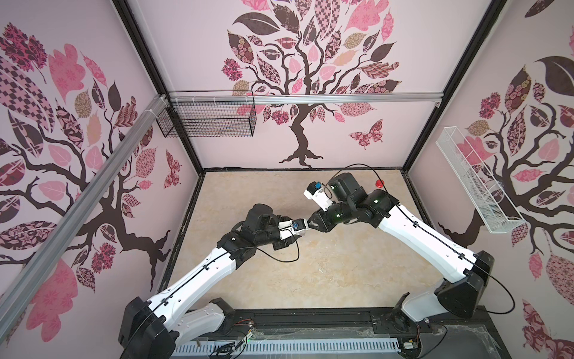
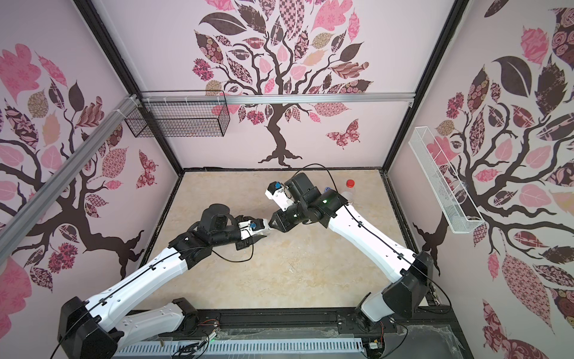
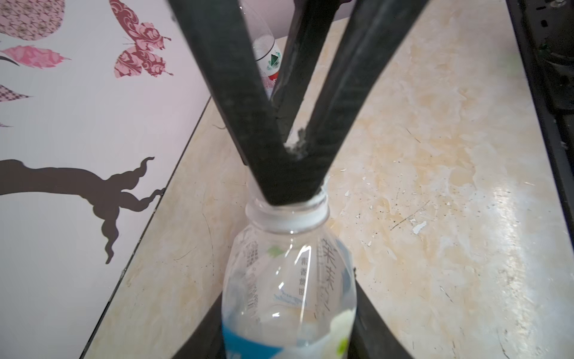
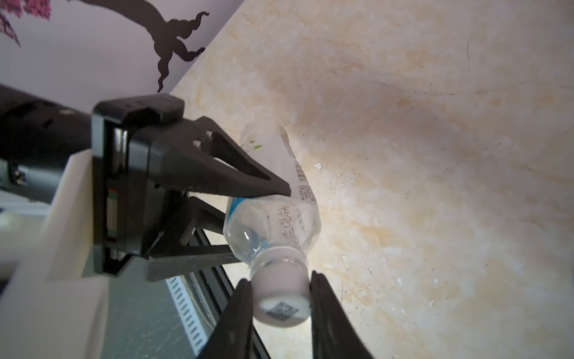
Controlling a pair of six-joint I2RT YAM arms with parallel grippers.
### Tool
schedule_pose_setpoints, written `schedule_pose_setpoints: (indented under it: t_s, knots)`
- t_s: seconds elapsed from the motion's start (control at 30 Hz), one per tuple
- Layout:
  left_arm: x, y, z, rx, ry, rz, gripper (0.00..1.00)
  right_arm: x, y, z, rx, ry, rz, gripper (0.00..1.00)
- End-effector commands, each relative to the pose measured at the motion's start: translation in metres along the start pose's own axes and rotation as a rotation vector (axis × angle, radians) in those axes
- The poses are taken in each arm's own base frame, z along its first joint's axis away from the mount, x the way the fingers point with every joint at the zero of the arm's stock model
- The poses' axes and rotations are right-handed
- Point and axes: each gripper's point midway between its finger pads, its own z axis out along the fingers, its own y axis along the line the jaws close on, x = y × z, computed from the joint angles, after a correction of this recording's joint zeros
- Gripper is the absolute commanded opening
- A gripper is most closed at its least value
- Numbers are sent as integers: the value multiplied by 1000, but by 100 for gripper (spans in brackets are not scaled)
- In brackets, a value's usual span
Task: Screw on the bottle caps
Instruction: Screw the bottle cap onto the plastic bottle.
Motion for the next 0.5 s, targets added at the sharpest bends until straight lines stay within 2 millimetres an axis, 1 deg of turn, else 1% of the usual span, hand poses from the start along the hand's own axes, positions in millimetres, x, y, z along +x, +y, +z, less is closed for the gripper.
schedule_pose_setpoints:
  t_s: [0.0, 0.07, 0.1, 0.2, 0.27, 0.33, 0.4, 0.47]
  knots:
    - [-50, 27, -20, -147, -163, 123, 30, 0, -33, 5, 152, -2, 395, 0]
    - [-47, 28, -20, -171, -153, 132, 30, 0, -37, 8, 146, 4, 533, 0]
    - [-44, 28, -20, -189, -147, 143, 30, 3, -40, 12, 124, 14, 629, 0]
    - [-36, 25, -18, -222, -114, 200, 30, 8, -46, 31, -35, 41, 910, 0]
    - [-29, 25, -17, -235, -84, 217, 30, 8, -50, 36, -104, 46, 1025, 0]
    - [-19, 22, -15, -224, -41, 221, 30, -3, -49, 30, -146, 0, 1041, 0]
    - [-6, 18, -12, -206, 7, 205, 30, -20, -43, 16, -173, -58, 974, 1]
    - [3, 14, -8, -170, 38, 170, 30, -38, -33, -2, -195, -125, 803, 21]
